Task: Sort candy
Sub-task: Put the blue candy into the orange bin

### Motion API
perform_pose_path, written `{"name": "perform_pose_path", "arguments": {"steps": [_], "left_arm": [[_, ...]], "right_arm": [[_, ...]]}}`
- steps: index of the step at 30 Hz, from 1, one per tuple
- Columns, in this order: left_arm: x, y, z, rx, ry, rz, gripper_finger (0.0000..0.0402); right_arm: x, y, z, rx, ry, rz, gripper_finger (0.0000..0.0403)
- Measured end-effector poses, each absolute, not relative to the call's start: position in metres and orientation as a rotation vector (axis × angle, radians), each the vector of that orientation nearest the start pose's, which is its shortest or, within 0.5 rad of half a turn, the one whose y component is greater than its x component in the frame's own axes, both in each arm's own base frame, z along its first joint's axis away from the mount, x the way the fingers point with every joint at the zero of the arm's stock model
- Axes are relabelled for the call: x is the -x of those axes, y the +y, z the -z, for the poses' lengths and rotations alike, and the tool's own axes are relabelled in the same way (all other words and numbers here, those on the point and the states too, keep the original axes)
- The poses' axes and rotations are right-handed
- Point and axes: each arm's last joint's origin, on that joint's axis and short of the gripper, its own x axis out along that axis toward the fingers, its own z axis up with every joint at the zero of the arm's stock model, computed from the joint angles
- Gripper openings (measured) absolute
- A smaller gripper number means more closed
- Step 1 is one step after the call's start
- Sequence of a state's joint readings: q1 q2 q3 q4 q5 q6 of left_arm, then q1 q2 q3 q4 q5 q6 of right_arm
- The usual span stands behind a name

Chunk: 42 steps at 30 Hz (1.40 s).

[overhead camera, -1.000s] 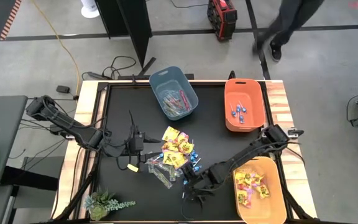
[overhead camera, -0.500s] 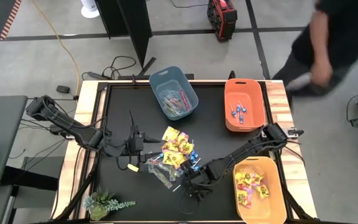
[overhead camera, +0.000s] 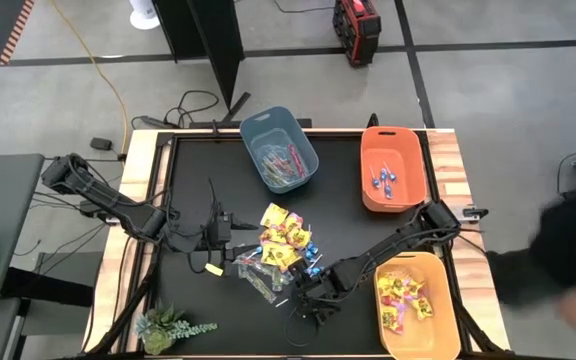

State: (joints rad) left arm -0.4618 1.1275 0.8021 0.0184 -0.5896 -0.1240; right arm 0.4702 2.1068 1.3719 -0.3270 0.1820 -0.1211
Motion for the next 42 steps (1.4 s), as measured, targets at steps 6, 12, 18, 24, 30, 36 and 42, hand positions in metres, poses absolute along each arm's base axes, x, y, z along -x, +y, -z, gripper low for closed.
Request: {"name": "perform_pose_path", "arguments": {"steps": [6, 12, 18, 24, 30, 36, 42], "left_arm": [[-0.227, -0.095, -0.292, -0.033, 0.262, -0.143, 0.0201], [-0.227, -0.095, -0.292, -0.033, 0.262, -0.144, 0.0201], [-0.227, -0.095, -0.292, -0.032, 0.263, -0.144, 0.0201], [-0.227, -0.095, -0.292, -0.03, 0.265, -0.144, 0.0201], [-0.227, -0.095, -0.292, -0.029, 0.266, -0.145, 0.0201], [-0.227, -0.095, -0.292, -0.029, 0.266, -0.145, 0.0201], [-0.227, -0.095, -0.292, -0.029, 0.267, -0.145, 0.0201]], "right_arm": [[-0.38, 0.187, -0.127, 0.451, 0.993, -0.323, 0.0056], [-0.382, 0.193, -0.133, 0.467, 0.977, -0.336, 0.0006], [-0.383, 0.206, -0.165, 0.499, 0.899, -0.388, 0.0], [-0.374, 0.206, -0.2, 0.532, 0.846, -0.365, 0.0001], [-0.358, 0.199, -0.254, 0.547, 0.712, -0.327, 0.0001], [-0.333, 0.18, -0.315, 0.532, 0.565, -0.313, 0.0], [-0.305, 0.149, -0.37, 0.33, 0.418, -0.191, 0.0]]}}
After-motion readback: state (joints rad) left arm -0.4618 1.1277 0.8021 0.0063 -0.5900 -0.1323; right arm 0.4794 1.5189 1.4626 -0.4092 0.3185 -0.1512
